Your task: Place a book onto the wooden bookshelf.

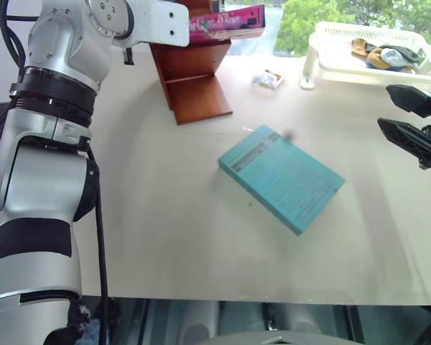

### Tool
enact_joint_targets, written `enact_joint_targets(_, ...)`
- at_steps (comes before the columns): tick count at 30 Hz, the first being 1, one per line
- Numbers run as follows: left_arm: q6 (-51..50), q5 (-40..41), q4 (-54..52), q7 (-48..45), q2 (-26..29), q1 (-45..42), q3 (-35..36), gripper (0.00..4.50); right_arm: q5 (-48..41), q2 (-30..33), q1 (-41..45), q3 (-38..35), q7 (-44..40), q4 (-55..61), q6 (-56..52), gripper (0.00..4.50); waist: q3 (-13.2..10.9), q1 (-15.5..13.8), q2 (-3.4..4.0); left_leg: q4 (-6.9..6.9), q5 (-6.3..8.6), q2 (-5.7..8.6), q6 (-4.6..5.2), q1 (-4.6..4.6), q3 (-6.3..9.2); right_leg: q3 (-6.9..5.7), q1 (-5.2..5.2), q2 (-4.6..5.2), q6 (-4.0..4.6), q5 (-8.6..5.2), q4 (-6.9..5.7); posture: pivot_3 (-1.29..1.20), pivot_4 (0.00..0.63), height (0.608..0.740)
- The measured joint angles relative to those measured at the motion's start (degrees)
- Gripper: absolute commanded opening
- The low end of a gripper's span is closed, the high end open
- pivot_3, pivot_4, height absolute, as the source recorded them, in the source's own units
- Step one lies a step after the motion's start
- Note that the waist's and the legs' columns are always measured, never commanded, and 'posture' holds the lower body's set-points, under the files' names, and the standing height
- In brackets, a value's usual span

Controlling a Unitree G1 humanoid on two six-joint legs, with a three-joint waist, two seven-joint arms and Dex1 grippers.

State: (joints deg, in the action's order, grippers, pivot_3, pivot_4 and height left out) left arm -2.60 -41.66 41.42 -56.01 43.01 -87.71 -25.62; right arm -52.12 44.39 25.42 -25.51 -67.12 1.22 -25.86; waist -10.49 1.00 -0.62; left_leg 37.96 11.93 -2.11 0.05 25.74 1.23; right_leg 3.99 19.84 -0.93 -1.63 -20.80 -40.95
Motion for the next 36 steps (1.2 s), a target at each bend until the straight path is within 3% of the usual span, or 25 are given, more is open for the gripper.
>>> enact_joint_targets(6,0.5,-1.9,5.5,2.9,-1.7,-4.8,-2.0,0.31,0.1,-0.5,-0.5,-0.1,0.1,0.0,0.9,4.5,0.0,0.2,0.04,0.0,0.0,0.0,0.0,0.0,-0.02,0.02,0.01,-0.01,0.0,0.0,0.0,0.0,0.15,0.74)
enact_joint_targets(19,0.2,-2.1,8.0,2.1,-2.7,-5.2,-2.1,0.31,0.2,-0.9,-1.8,-0.2,0.4,0.1,1.6,4.5,-0.1,0.2,0.17,0.0,-0.03,0.0,-0.05,0.0,-0.06,0.05,0.01,0.0,0.0,0.0,0.0,0.0,0.15,0.74)
enact_joint_targets(21,-0.1,-2.0,8.0,1.8,-2.7,-5.2,-2.1,1.21,0.2,-1.0,-1.8,-0.2,0.4,0.1,1.7,4.5,-0.1,0.3,0.17,0.0,-0.02,0.0,-0.04,0.0,-0.06,0.06,0.01,0.0,0.0,0.0,0.0,0.0,0.15,0.74)
enact_joint_targets(22,-0.6,-2.0,8.0,1.8,-2.7,-5.2,-2.0,1.45,0.2,-1.0,-1.8,-0.2,0.4,0.1,1.8,4.5,-0.1,0.4,0.17,0.0,-0.03,0.0,-0.04,0.0,-0.06,0.06,0.01,0.0,0.0,0.0,0.0,0.0,0.15,0.74)
enact_joint_targets(23,-1.0,-2.0,8.0,1.9,-2.7,-5.2,-2.0,2.09,0.3,-1.0,-1.8,-0.2,0.4,0.1,2.0,4.5,-0.1,0.4,0.17,0.0,-0.02,0.0,-0.04,0.0,-0.05,0.05,0.01,0.0,0.0,0.0,0.0,0.0,0.15,0.74)
enact_joint_targets(25,-1.4,-1.9,7.9,2.1,-2.7,-5.2,-1.9,2.85,0.3,-1.0,-1.8,-0.1,0.4,0.1,2.2,4.5,-0.1,0.4,0.17,0.0,-0.02,0.0,-0.03,0.0,-0.03,0.03,0.01,0.0,0.0,0.0,0.0,0.0,0.15,0.74)
enact_joint_targets(28,-2.2,-1.6,7.6,2.7,-2.6,-5.2,-1.7,4.34,0.4,-1.0,-1.8,-0.1,0.4,0.1,2.3,4.5,-0.1,0.2,0.17,0.02,-0.02,0.01,-0.03,0.01,-0.04,0.03,0.01,0.0,0.0,0.0,0.0,0.0,0.15,0.74)
enact_joint_targets(36,-3.0,-1.0,7.5,2.3,-2.6,-5.2,-1.6,4.43,0.6,-1.2,-1.7,0.0,0.4,0.1,2.3,4.5,-0.1,-0.1,0.17,0.03,-0.04,0.01,-0.07,0.0,-0.03,0.02,0.0,0.0,0.0,0.0,-0.01,0.0,0.15,0.74)
